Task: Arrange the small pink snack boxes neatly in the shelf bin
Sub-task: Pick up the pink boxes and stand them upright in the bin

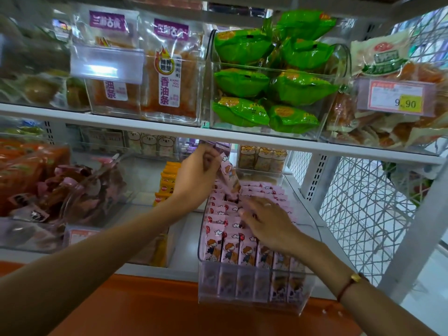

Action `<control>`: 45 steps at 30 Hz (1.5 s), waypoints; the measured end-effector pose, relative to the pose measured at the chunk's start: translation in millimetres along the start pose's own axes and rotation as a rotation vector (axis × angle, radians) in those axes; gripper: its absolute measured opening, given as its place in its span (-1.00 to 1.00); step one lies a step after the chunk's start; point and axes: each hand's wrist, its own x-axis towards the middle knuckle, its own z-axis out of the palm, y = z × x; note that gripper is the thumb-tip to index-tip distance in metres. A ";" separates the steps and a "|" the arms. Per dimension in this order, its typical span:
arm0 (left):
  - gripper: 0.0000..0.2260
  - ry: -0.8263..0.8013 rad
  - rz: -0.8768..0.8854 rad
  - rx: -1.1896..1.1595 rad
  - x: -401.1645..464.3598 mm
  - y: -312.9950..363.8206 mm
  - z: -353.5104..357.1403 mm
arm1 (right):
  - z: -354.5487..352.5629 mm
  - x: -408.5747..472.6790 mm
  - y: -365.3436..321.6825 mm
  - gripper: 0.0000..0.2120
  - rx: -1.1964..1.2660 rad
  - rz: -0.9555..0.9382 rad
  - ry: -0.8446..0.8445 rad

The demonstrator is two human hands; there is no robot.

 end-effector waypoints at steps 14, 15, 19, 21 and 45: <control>-0.76 -0.168 -0.098 -0.463 -96.4 63.4 -39.7 | -11.3 -59.5 -47.0 -0.64 0.740 -0.249 0.361; -0.78 -0.198 -0.075 -0.434 -98.9 63.1 -39.3 | -10.6 -61.6 -46.2 -0.64 0.773 -0.242 0.353; -0.79 -0.304 -0.002 -0.434 -100.6 60.9 -41.2 | -11.7 -69.7 -44.6 -0.58 0.829 -0.241 0.351; -0.77 -0.318 0.016 -0.448 -100.9 58.4 -42.5 | -13.1 -72.3 -43.8 -0.58 0.828 -0.248 0.369; -0.89 -0.520 -0.245 -0.548 -89.7 129.7 14.6 | -98.3 -121.6 20.3 -0.60 0.292 -0.150 0.349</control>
